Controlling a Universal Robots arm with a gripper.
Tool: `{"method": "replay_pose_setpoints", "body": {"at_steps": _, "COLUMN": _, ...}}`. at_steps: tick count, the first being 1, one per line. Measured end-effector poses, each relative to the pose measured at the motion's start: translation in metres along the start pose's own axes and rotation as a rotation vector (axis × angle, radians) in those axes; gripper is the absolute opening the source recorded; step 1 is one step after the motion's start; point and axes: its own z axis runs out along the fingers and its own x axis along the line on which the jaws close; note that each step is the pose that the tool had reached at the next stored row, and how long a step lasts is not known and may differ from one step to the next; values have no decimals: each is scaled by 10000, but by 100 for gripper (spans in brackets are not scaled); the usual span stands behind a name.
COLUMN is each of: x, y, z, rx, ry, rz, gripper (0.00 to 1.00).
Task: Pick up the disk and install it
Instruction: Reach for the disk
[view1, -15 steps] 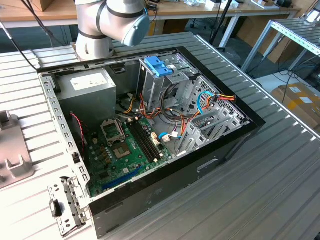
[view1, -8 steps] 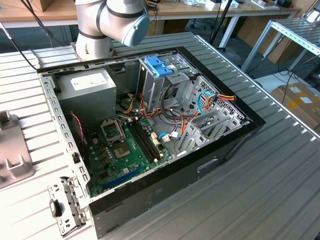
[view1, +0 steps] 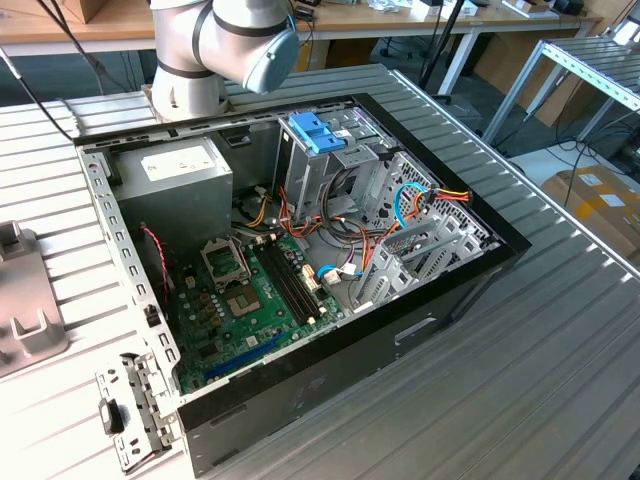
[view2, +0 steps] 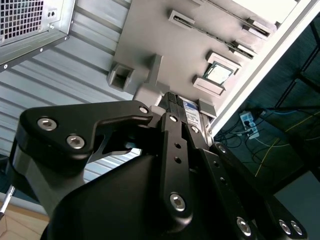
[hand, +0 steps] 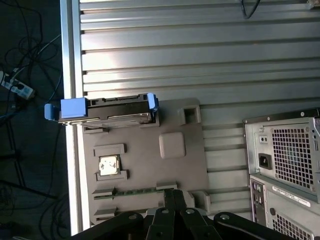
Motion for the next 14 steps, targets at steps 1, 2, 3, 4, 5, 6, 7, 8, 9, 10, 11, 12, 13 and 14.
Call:
{"method": "replay_pose_setpoints", "body": {"at_steps": 1, "x": 5, "y": -1, "z": 1, "rx": 0, "ry": 0, "rz": -1, "gripper": 11}}
{"method": "replay_pose_setpoints", "body": {"at_steps": 2, "x": 8, "y": -1, "z": 0, "rx": 0, "ry": 0, "rz": 0, "gripper": 11}}
{"method": "replay_pose_setpoints", "body": {"at_steps": 3, "x": 11, "y": -1, "z": 0, "rx": 0, "ry": 0, "rz": 0, "gripper": 11}}
{"method": "replay_pose_setpoints", "body": {"at_steps": 4, "x": 13, "y": -1, "z": 0, "rx": 0, "ry": 1, "rz": 0, "gripper": 11}}
{"method": "replay_pose_setpoints", "body": {"at_steps": 5, "x": 16, "y": -1, "z": 1, "rx": 0, "ry": 0, "rz": 0, "gripper": 11}}
{"method": "replay_pose_setpoints", "body": {"at_steps": 6, "x": 19, "y": -1, "z": 1, "rx": 0, "ry": 1, "rz": 0, "gripper": 11}}
{"method": "replay_pose_setpoints", "body": {"at_steps": 7, "x": 22, "y": -2, "z": 1, "rx": 1, "ry": 1, "rz": 0, "gripper": 11}}
{"method": "replay_pose_setpoints", "body": {"at_steps": 8, "x": 24, "y": -2, "z": 2, "rx": 0, "ry": 0, "rz": 0, "gripper": 11}}
{"method": "replay_pose_setpoints", "body": {"at_steps": 9, "x": 27, "y": -2, "z": 2, "rx": 0, "ry": 0, "rz": 0, "gripper": 11}}
{"method": "replay_pose_setpoints", "body": {"at_steps": 10, "x": 32, "y": -2, "z": 2, "rx": 0, "ry": 0, "rz": 0, "gripper": 11}}
{"method": "replay_pose_setpoints", "body": {"at_steps": 11, "x": 36, "y": -3, "z": 3, "rx": 0, "ry": 0, "rz": 0, "gripper": 11}}
{"method": "replay_pose_setpoints", "body": {"at_steps": 12, "x": 39, "y": -3, "z": 3, "rx": 0, "ry": 0, "rz": 0, "gripper": 11}}
{"method": "replay_pose_setpoints", "body": {"at_steps": 13, "x": 42, "y": -3, "z": 3, "rx": 0, "ry": 0, "rz": 0, "gripper": 11}}
{"method": "replay_pose_setpoints", "body": {"at_steps": 14, "x": 46, "y": -3, "z": 3, "rx": 0, "ry": 1, "rz": 0, "gripper": 11}}
